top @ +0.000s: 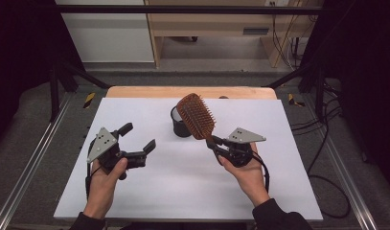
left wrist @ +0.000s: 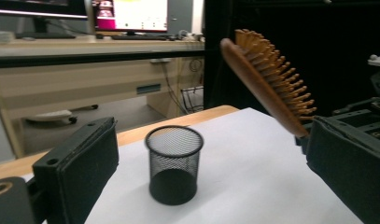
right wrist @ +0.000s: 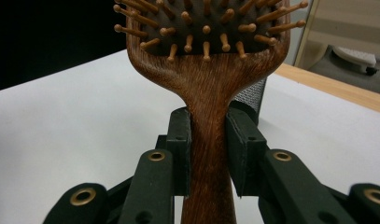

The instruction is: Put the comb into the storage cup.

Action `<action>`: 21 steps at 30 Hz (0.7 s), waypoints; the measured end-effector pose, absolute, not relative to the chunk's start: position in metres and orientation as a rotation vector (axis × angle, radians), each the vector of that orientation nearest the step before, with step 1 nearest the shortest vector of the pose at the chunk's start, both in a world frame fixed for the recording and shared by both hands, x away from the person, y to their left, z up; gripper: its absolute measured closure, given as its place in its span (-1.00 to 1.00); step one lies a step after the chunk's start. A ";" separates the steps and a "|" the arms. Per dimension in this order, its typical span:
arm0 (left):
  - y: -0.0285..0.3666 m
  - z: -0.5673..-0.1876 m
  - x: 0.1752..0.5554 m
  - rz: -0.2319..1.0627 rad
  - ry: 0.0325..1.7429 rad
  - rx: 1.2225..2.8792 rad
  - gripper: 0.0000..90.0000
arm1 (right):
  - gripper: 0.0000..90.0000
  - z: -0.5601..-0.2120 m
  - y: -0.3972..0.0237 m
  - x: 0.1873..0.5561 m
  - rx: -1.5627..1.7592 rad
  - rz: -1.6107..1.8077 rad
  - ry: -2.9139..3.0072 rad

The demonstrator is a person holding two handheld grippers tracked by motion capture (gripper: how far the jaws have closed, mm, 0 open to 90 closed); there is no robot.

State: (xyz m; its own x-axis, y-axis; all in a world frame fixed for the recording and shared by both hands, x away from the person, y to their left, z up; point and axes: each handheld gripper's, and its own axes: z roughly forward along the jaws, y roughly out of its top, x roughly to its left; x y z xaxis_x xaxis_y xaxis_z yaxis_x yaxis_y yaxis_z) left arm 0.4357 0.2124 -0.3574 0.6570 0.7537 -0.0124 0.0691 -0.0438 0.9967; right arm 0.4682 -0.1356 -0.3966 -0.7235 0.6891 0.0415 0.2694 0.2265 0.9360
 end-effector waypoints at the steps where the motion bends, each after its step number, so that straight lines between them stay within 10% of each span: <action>1: 0.210 -0.357 0.436 0.630 0.697 1.536 -0.95 | 0.61 -0.397 -0.135 0.467 0.877 1.503 2.125; 21: 0.165 -0.354 0.460 0.367 0.726 1.503 -0.93 | 0.61 -0.405 -0.123 0.457 0.855 1.516 2.126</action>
State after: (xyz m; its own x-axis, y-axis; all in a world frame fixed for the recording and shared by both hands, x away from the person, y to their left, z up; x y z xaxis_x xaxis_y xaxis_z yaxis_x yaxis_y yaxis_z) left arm 0.4604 0.1654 -0.3536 0.7422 0.6379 -0.2057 0.2124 0.0671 0.9749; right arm 0.4566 -0.1234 -0.4053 -0.7371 0.6750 0.0332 0.2511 0.2279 0.9408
